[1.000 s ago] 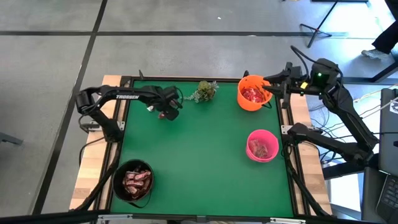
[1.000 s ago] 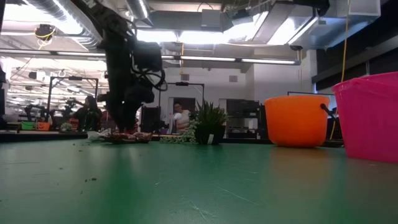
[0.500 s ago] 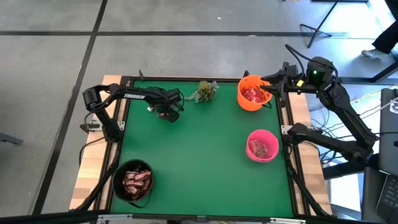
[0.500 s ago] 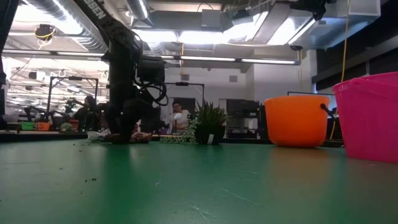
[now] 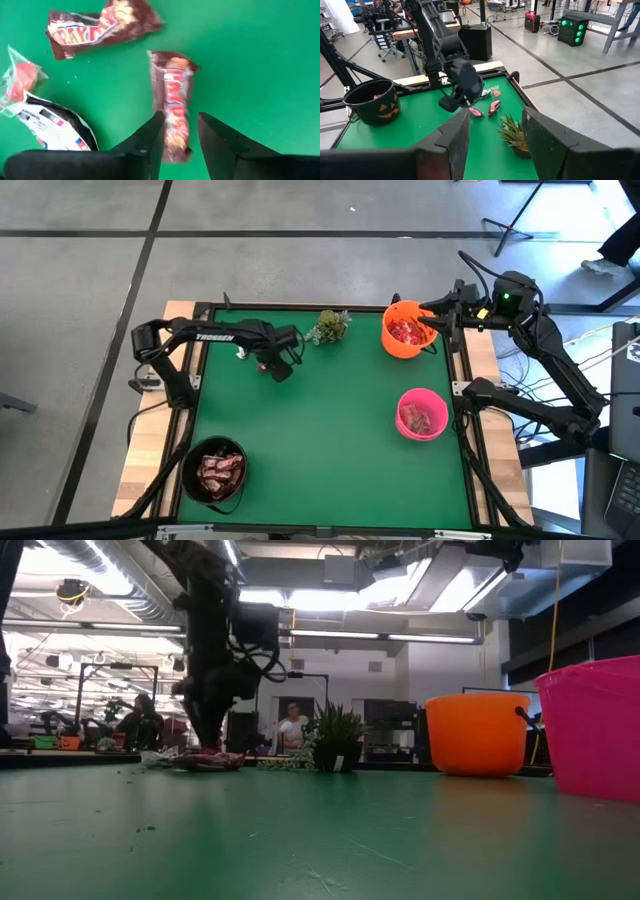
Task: Sort candy
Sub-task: Put the brown chocolate bar into the black bucket
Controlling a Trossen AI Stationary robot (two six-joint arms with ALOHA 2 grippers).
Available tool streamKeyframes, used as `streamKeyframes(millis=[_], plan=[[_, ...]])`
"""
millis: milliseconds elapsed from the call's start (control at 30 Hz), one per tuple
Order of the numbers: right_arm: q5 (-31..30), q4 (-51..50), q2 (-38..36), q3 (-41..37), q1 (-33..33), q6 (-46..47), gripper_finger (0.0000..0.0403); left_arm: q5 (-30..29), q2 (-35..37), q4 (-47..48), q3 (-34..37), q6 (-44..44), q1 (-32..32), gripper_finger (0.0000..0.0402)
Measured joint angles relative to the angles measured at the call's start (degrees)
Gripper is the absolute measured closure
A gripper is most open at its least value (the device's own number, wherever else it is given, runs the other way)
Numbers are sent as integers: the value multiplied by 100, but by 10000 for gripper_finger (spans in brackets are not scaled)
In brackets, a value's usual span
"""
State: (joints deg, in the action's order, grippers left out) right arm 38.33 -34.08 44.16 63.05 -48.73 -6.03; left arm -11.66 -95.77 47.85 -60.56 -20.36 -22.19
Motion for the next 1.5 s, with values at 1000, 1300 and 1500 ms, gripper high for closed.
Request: streamKeyframes(millis=[1000, 1300, 1500], plan=[[142, -142, 2, -2, 0, 124, 226, 480, -477, -436, 191, 406, -480, 173], [140, -201, 2, -2, 0, 108, 226, 689, -461, -594, 461, 441, -519, 240], [140, -199, 2, -2, 0, 108, 226, 709, -460, -477, 394, 491, -507, 316]])
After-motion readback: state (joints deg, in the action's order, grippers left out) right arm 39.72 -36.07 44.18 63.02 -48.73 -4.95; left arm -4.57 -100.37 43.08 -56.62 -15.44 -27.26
